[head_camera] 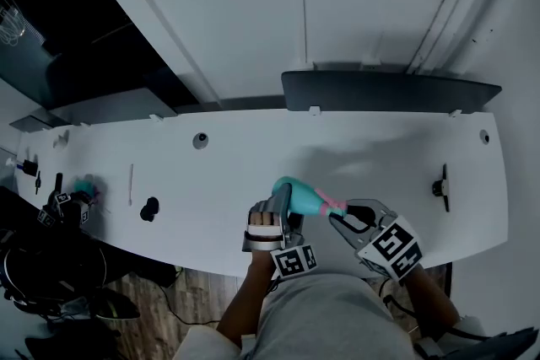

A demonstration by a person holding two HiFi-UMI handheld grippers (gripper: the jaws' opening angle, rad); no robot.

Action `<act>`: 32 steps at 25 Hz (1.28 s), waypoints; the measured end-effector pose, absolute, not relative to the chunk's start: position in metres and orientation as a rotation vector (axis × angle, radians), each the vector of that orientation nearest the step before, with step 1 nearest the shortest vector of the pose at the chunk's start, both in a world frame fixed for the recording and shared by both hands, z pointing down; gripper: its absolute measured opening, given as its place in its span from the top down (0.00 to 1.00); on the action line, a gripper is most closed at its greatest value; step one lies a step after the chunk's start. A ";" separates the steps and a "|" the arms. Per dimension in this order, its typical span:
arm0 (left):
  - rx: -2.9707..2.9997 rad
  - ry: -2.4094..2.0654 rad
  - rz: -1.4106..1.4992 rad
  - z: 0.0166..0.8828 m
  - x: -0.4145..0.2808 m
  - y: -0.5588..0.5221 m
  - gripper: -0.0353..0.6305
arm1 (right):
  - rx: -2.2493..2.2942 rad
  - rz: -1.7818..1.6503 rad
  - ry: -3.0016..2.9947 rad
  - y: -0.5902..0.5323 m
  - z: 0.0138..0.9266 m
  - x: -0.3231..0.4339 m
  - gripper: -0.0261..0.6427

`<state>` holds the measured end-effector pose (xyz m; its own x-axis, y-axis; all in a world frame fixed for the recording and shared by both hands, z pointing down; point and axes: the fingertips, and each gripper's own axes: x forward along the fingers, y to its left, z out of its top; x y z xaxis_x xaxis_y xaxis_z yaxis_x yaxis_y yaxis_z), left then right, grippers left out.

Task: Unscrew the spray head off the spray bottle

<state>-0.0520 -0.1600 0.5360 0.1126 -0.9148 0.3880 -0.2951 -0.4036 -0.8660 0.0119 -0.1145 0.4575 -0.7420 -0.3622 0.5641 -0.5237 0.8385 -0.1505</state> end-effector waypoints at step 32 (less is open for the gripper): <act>-2.181 1.421 -1.190 0.550 -0.080 -0.165 0.37 | 0.508 -0.976 -2.192 -0.106 0.430 0.038 0.83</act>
